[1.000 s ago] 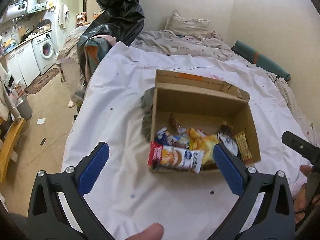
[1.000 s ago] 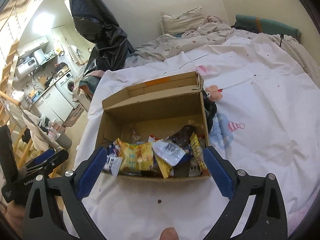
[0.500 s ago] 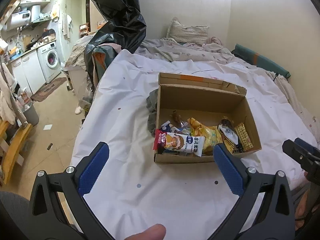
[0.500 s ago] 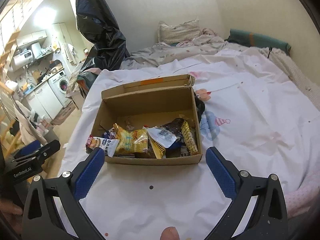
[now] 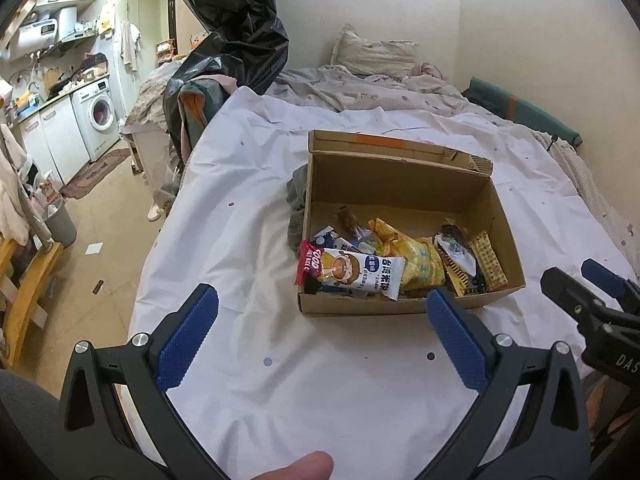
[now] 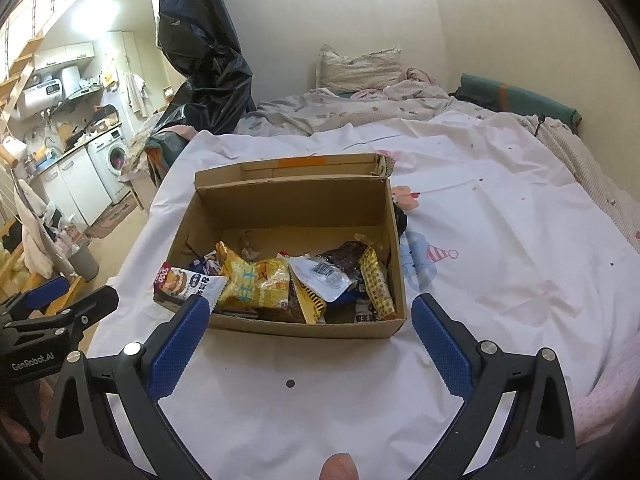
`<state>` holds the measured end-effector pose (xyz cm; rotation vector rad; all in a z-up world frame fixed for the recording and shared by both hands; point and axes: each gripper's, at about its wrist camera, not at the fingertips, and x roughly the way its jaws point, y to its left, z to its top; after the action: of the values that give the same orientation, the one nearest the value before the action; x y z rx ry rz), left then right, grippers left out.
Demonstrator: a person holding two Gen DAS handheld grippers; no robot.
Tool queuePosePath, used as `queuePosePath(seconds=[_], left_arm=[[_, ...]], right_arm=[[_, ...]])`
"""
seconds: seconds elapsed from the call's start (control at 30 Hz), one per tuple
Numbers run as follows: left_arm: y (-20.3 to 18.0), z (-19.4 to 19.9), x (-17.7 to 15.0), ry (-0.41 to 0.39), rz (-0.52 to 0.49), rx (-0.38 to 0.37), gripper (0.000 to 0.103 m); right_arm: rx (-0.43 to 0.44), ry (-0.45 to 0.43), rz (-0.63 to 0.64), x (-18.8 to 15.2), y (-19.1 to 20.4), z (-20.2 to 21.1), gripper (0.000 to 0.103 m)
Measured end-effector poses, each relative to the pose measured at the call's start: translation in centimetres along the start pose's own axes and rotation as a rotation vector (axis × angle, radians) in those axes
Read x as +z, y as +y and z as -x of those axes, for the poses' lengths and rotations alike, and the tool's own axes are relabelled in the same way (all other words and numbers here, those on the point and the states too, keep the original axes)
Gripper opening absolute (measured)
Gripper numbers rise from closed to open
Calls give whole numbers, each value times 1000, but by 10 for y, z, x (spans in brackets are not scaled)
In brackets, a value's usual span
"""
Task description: Organize snacks
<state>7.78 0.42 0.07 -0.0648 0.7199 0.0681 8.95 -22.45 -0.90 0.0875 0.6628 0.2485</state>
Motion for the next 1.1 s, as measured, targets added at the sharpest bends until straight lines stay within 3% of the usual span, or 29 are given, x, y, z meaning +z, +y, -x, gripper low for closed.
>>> queuePosePath(seconds=[1.1], left_arm=[[0, 3, 1, -17, 4, -5, 103]], right_arm=[[-24, 3, 4, 0, -3, -1, 103]])
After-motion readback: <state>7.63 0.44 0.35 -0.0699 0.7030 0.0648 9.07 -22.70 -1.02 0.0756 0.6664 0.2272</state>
